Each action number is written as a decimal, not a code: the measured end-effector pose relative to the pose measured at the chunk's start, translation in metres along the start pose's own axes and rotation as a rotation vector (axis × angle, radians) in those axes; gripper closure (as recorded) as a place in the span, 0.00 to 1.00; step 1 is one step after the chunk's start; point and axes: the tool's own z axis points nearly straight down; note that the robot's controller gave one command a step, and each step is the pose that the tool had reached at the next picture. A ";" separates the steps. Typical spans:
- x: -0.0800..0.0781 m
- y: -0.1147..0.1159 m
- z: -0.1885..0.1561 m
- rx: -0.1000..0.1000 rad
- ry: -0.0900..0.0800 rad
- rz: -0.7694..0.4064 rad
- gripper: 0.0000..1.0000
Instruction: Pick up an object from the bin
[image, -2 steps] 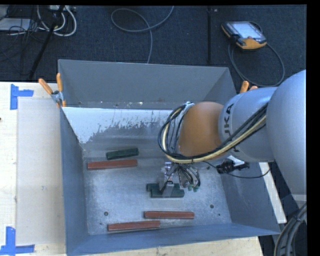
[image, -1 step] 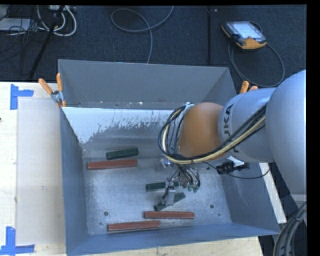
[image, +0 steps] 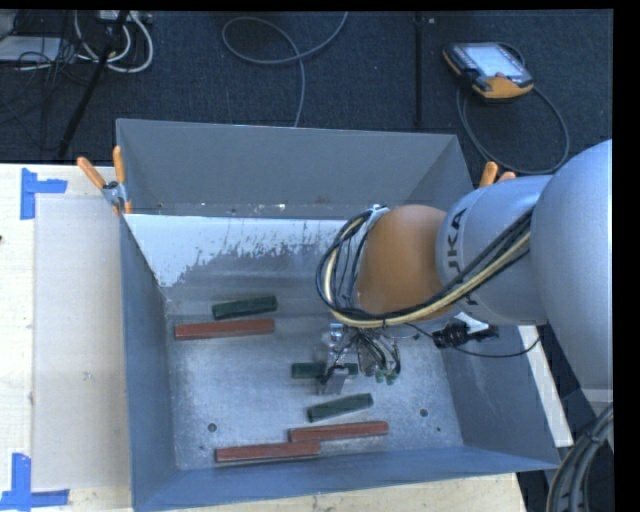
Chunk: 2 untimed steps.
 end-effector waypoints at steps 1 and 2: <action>0.000 0.000 0.000 0.000 0.000 0.000 1.00; 0.040 -0.024 -0.117 0.002 0.002 -0.020 1.00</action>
Offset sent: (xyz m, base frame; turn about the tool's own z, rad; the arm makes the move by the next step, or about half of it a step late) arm -0.0420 -0.0217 0.1179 -0.0216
